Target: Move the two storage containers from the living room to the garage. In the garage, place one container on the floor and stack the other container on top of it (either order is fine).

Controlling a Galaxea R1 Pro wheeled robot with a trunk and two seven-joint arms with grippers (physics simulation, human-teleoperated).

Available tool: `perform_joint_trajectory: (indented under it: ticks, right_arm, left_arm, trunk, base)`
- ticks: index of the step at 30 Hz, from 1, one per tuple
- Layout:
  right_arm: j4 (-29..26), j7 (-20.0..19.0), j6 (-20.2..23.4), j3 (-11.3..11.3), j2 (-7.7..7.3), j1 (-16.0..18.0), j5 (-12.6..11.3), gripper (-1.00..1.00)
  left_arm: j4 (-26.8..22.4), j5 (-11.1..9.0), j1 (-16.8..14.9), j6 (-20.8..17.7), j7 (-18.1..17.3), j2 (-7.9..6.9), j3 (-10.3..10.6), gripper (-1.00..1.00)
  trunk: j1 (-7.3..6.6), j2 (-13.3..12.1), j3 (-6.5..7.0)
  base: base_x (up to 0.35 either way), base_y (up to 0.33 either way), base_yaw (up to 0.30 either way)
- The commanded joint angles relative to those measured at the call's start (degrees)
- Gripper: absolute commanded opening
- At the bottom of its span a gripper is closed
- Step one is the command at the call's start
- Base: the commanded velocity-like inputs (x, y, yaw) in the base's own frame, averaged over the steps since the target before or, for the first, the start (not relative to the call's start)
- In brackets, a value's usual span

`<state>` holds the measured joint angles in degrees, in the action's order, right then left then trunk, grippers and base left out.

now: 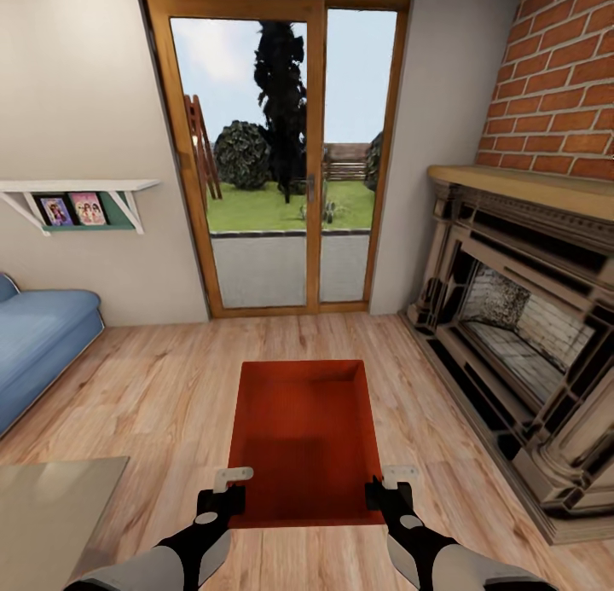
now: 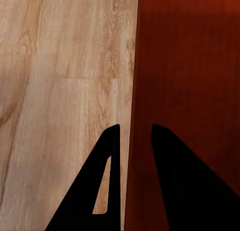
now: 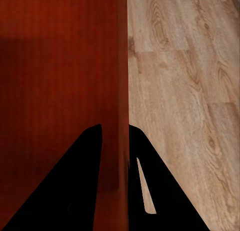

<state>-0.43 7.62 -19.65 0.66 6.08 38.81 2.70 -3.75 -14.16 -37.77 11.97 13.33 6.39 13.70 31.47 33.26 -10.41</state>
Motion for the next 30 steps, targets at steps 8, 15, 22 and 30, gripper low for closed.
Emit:
perform_joint_trajectory:
  ticks: [8,15,22,30]
  right_arm:
    - [-0.1,0.0,-1.9,-0.9,0.08,0.1,1.0,-1.00]
    - [-0.1,0.0,-1.9,-0.9,0.08,0.1,1.0,-1.00]
    - [-0.1,0.0,-1.9,-0.9,0.08,0.1,1.0,-1.00]
    - [-0.1,0.0,-1.9,-0.9,0.07,0.1,1.0,-1.00]
  left_arm:
    - [0.2,-0.9,0.0,0.1,0.4,0.11,-0.3,-1.00]
    - [0.2,-0.9,0.0,0.1,0.4,0.11,-0.3,-1.00]
    - [0.2,-1.0,0.0,0.1,0.4,0.11,-0.3,-1.00]
    - [0.2,-1.0,0.0,0.0,0.4,0.11,-0.3,-1.00]
  trunk:
    - [0.02,0.1,0.66]
    - [0.02,0.1,1.32]
    - [0.02,0.1,1.98]
    - [0.02,0.1,2.74]
  base:
    - [0.000,0.000,0.000]
    - [0.000,0.000,0.000]
    - [0.000,0.000,0.000]
    - [0.000,0.000,0.000]
